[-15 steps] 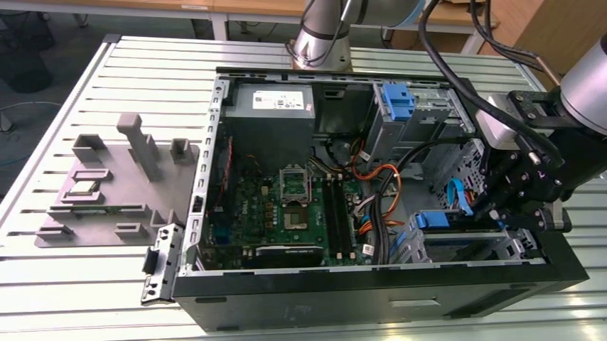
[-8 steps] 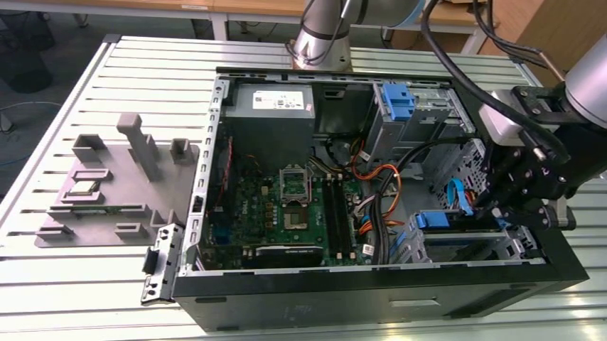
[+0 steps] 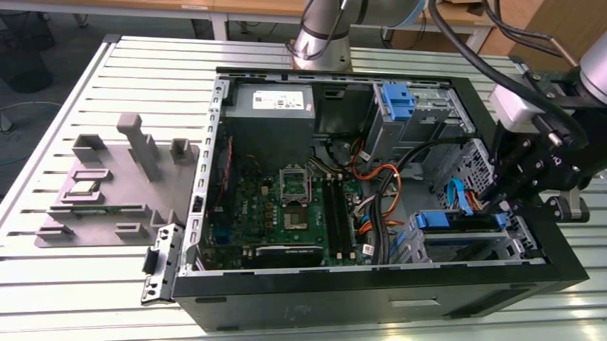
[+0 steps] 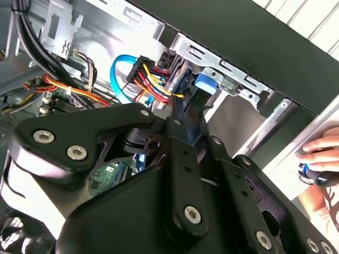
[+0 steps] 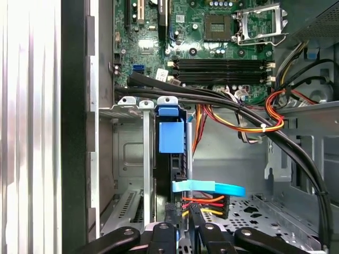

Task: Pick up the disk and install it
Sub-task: 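Insert the second disk wire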

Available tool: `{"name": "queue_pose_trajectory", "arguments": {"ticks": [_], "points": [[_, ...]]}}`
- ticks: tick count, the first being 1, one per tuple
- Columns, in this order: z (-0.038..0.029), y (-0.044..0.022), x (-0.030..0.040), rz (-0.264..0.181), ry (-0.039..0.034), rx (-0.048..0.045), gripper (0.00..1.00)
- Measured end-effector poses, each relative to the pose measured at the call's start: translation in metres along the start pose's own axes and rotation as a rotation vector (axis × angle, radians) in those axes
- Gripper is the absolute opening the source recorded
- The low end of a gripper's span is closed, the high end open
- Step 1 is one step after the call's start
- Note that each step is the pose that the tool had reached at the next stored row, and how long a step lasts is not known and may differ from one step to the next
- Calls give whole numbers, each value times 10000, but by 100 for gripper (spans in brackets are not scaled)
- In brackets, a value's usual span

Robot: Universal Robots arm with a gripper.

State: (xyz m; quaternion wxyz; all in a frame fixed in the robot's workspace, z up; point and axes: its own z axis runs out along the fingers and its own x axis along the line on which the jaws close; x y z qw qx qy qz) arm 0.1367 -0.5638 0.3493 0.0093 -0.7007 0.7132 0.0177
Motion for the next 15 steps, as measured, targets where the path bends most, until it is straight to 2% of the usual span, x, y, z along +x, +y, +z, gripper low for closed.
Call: {"name": "queue_pose_trajectory", "arguments": {"ticks": [6,15], "points": [[-121,1,-5,0,0,0,24],[-150,2,-6,0,-1,0,24]]}}
